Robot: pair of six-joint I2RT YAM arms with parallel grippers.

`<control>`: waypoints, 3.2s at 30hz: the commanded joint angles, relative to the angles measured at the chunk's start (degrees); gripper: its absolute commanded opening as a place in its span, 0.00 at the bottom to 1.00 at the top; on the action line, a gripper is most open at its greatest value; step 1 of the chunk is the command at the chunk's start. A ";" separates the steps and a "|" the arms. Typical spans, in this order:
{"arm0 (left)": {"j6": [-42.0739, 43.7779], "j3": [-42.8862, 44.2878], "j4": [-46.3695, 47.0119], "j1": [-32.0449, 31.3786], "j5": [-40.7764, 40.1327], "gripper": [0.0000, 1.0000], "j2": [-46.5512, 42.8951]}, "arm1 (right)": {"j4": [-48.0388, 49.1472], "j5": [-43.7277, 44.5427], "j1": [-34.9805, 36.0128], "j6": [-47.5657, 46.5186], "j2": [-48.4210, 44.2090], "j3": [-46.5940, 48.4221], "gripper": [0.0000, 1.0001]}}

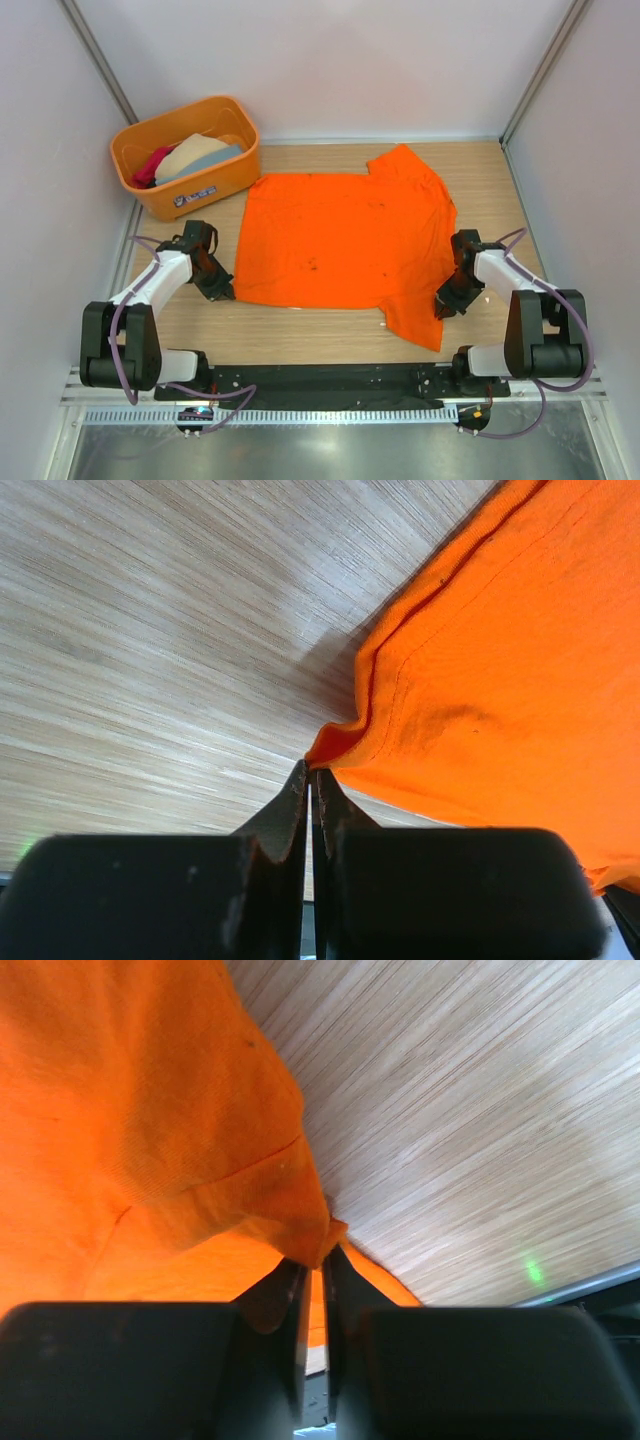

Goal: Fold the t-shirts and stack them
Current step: Fold the tshirt

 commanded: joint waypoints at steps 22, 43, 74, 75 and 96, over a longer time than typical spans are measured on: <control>-2.88 -0.89 -10.54 0.39 -1.39 0.00 -14.17 | -17.72 3.55 0.32 -0.19 -20.88 6.12 0.01; 3.80 16.42 -5.89 0.30 0.54 0.00 5.06 | -8.58 1.45 0.14 -12.05 6.61 30.72 0.01; 4.95 35.23 -3.51 -0.84 1.25 0.00 27.75 | -3.22 -2.51 -5.57 -17.68 26.75 41.37 0.01; 4.86 35.67 -3.43 -0.85 1.07 0.00 28.10 | -3.22 -2.34 -6.01 -17.59 26.75 41.37 0.01; 4.24 40.24 -3.60 -1.11 -0.69 0.00 34.34 | -1.64 -4.97 -8.30 -18.73 31.05 43.56 0.01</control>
